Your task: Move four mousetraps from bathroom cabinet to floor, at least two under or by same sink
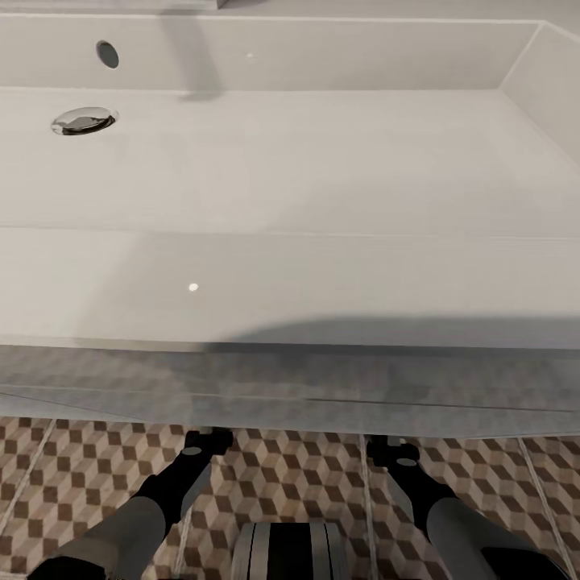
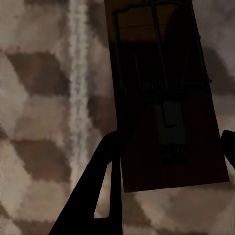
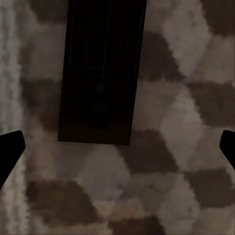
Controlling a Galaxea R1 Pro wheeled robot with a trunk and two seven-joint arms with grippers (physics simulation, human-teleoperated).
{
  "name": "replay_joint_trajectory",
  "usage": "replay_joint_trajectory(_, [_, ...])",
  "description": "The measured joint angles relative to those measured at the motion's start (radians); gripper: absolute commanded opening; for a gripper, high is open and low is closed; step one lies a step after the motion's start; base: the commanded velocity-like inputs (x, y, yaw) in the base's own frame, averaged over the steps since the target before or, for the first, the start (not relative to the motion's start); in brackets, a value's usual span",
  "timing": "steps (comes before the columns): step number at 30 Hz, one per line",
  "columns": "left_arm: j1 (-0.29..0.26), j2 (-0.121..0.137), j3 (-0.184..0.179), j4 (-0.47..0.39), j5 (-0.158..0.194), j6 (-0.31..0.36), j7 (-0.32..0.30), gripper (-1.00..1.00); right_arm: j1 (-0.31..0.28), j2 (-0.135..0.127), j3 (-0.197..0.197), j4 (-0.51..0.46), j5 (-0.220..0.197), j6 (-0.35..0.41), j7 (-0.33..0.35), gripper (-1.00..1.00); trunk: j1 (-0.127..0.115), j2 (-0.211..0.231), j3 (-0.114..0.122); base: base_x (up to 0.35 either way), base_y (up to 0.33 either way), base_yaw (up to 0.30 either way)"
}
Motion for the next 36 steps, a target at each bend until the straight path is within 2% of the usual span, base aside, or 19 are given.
replay_joint_trajectory(23, [-0.035,0.002,0.000,0.065,0.000,-0.005,0.001,-1.00,0.000,0.000,-0.001,0.001,0.000,-0.005,0.000,1.00,0.000,0.000,0.000,0.000,0.000,0.000])
replay_joint_trajectory(24, [-0.036,0.002,0.000,0.067,0.000,-0.005,0.001,1.00,0.000,0.000,-0.001,0.001,0.000,-0.005,0.000,1.00,0.000,0.000,0.000,0.000,0.000,0.000])
replay_joint_trajectory(36, [-0.040,0.003,0.000,0.075,-0.002,-0.009,0.001,1.00,0.000,0.000,-0.001,0.001,0.000,-0.006,0.000,1.00,0.000,0.000,0.000,0.000,0.000,0.000])
